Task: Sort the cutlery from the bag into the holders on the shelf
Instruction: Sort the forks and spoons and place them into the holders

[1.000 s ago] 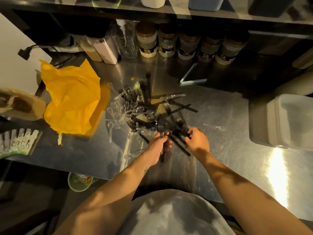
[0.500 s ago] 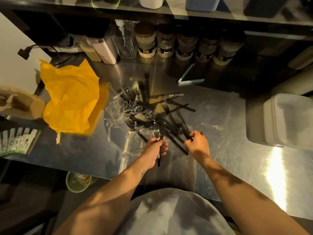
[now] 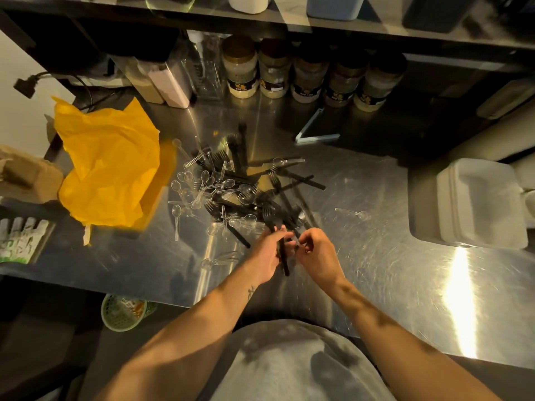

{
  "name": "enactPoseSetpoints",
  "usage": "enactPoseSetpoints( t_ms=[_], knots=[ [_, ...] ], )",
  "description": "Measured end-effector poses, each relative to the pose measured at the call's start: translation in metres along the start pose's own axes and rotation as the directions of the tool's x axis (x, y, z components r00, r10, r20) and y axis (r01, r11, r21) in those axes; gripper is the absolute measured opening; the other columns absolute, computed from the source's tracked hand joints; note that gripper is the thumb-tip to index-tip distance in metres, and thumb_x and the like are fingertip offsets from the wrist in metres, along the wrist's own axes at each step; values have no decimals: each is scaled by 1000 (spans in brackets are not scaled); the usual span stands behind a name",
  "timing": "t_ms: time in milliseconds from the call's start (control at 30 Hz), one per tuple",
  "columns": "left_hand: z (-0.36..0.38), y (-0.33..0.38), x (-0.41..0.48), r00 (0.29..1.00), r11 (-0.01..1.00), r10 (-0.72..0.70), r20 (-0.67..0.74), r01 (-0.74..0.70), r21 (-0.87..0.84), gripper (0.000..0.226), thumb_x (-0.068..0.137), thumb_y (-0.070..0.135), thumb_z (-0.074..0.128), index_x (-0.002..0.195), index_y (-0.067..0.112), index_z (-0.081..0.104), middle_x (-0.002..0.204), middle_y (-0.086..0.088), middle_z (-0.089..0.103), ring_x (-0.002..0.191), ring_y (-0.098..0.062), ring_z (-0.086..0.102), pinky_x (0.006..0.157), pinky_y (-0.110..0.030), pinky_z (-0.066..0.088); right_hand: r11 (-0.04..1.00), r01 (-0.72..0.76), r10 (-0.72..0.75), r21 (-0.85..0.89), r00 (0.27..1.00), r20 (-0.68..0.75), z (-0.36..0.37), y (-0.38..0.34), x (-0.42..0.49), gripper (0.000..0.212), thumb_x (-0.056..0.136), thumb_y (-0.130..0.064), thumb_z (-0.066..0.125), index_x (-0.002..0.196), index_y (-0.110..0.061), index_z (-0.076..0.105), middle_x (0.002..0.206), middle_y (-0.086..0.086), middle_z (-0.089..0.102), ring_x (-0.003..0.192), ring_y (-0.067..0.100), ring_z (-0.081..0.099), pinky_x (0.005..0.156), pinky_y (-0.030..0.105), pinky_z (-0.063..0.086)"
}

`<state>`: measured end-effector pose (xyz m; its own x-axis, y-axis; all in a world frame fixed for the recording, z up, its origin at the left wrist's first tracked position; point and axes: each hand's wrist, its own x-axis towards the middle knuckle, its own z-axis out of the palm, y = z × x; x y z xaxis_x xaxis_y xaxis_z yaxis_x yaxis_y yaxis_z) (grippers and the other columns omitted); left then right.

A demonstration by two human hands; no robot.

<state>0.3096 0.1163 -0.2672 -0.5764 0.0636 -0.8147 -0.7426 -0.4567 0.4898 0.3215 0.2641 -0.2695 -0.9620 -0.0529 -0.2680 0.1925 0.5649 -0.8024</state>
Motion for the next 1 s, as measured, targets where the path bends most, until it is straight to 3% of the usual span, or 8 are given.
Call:
enactPoseSetpoints(
  t_ms=[67,167,300,400,500,700,833,1000],
  knots=[
    [3,0,1,1000,1000,12,6,-12,22,27,98,22,64,122,9,66,114,-10,74,102,-25,69,85,-40,56,997,75,-74,-5,997,21,1,-5,-3,24,87,-5,74,85,-23,59,89,-6,57,75,3,57,68,20,50],
    [3,-1,4,999,995,36,-19,-34,89,23,98,19,65,116,6,68,107,-10,75,108,-28,68,100,-48,53,994,102,-100,-32,993,64,1,-4,-4,23,87,-1,71,89,-21,59,92,-5,59,80,7,58,71,26,54],
    [5,-1,6,992,989,62,-114,-45,142,21,102,13,56,120,17,66,109,-8,73,109,-24,66,101,-43,51,991,133,-129,-35,987,96,-2,-4,-5,17,89,-8,69,94,-21,61,91,-9,61,82,7,60,71,21,52],
    [0,0,5,987,994,48,-152,-31,108,19,104,15,52,117,19,65,97,-4,73,97,-21,70,97,-44,49,998,4,-5,-57,1000,-30,-6,15,8,8,94,-19,62,96,-27,62,93,-9,61,85,8,60,72,19,48],
    [-9,3,1,993,999,35,-112,-32,27,16,103,18,56,116,13,64,89,-9,70,83,-22,68,83,-42,53,965,-103,93,-241,994,-52,-9,36,21,16,94,-36,58,107,-28,62,99,-7,63,93,17,59,80,39,56],
    [-21,10,-3,991,1000,20,-132,-17,19,17,102,22,60,111,9,64,75,-5,69,74,-20,65,75,-37,52,876,-148,150,-460,988,-31,1,36,28,16,97,-18,57,113,-12,59,114,9,59,105,26,53,90,46,52],
    [-21,12,-5,994,1000,5,-113,-6,-10,16,102,19,59,114,11,64,80,-6,70,77,-20,66,74,-36,52,888,-281,291,-365,956,-31,3,35,31,20,93,-15,57,111,-10,59,112,12,61,102,29,59,91,48,54],
    [-16,15,-2,995,1000,9,-96,-9,-5,18,101,18,58,118,12,64,92,-9,71,85,-21,67,78,-36,52,934,-336,341,120,940,-24,0,30,20,12,91,-18,63,103,-19,60,90,8,67,83,27,66,77,47,59]
  ],
)
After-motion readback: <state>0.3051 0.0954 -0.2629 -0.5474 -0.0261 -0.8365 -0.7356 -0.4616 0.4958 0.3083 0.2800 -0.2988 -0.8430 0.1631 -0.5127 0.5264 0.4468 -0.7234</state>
